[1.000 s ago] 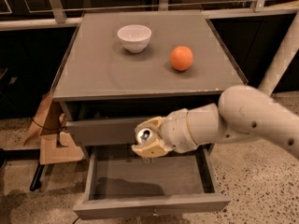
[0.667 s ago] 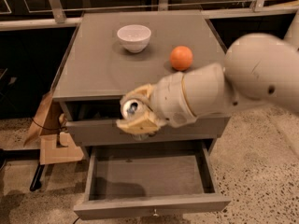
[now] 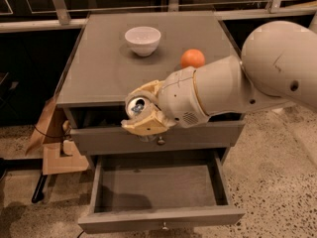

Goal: Pick redbull can from middle drawer and place on counter

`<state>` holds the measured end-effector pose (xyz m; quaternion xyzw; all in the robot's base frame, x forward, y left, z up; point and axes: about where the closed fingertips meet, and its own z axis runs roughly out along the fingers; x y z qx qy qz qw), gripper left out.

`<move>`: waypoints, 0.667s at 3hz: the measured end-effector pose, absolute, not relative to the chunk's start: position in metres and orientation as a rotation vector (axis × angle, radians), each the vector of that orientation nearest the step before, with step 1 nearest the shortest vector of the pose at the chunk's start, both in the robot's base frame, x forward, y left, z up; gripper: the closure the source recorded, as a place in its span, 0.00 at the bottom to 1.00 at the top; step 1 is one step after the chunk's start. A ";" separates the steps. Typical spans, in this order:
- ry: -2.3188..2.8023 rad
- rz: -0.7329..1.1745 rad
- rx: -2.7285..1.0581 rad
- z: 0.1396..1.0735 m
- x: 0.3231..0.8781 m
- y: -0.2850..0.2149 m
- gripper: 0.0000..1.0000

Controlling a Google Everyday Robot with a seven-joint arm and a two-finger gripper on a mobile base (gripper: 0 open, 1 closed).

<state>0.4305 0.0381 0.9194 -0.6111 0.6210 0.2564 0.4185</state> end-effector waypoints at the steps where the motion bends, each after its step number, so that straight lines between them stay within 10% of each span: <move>1: 1.588 0.637 -1.507 0.941 0.446 0.041 1.00; 2: 1.649 0.638 -1.462 0.973 0.489 0.041 1.00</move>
Offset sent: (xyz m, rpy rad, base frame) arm 0.1303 0.0096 0.1026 0.0134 0.1384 -0.1623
